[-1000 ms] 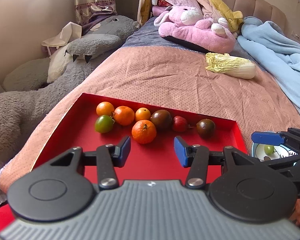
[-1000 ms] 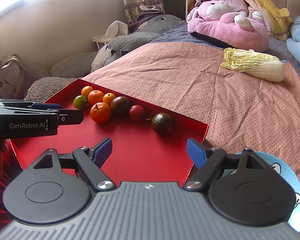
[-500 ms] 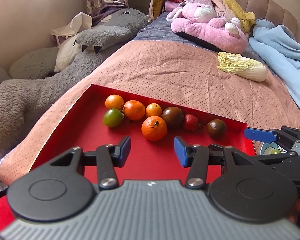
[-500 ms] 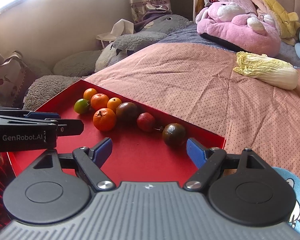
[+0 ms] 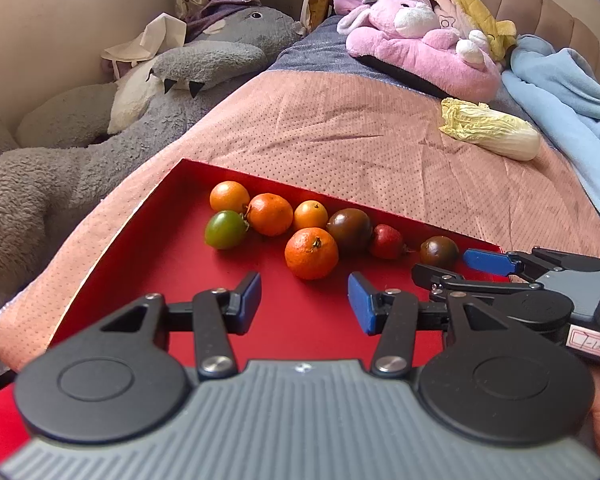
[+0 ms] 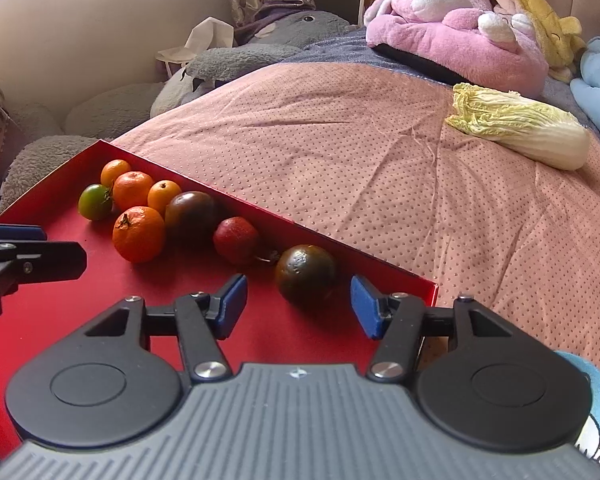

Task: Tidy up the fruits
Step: 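Close the right tool on the dark brown tomato in the tray, then hold the dark brown tomato in the right tool while the left tool grasps an orange, then carry the dark brown tomato to the plate with the right tool while the left carries the orange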

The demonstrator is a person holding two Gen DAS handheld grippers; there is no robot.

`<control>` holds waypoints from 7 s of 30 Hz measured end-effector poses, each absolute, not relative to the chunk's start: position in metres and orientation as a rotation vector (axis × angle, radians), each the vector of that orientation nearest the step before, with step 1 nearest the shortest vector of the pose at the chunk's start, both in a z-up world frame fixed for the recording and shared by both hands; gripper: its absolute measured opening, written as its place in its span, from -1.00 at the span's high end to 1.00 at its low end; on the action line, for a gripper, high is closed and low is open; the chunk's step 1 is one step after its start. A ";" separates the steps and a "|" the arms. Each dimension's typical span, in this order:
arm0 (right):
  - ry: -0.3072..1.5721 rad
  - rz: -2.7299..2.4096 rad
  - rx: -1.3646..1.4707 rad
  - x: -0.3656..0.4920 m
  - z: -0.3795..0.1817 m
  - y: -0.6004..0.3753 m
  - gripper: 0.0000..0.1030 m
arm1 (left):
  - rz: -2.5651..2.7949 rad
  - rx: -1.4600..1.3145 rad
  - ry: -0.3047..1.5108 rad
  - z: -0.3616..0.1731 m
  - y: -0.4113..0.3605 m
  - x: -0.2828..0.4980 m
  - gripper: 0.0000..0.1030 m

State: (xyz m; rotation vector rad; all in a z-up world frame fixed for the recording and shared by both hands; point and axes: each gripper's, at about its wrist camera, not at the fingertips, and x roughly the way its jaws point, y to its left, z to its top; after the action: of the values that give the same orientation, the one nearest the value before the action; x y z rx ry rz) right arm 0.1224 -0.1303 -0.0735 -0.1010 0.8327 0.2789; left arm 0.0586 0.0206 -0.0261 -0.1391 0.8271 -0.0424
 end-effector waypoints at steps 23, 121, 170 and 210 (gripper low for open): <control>0.864 0.329 -0.064 0.107 -0.076 -0.142 0.17 | 0.011 0.065 0.925 -0.062 -0.008 0.102 0.01; 0.789 0.389 -0.080 0.004 -0.011 -0.146 0.17 | -0.089 0.056 0.822 -0.041 -0.008 0.058 0.19; 0.749 0.322 0.005 -0.023 -0.004 -0.206 0.17 | -0.186 0.144 0.748 -0.030 -0.054 0.025 0.19; 0.780 0.147 0.066 -0.030 -0.043 -0.311 0.17 | -0.433 0.129 0.781 -0.039 -0.156 0.024 0.18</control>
State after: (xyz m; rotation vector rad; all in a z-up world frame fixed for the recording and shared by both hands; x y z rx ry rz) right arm -0.0297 -0.3110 -0.0435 0.0658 0.7801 0.1466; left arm 0.0241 -0.1557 -0.0391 0.1294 0.7812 -0.4331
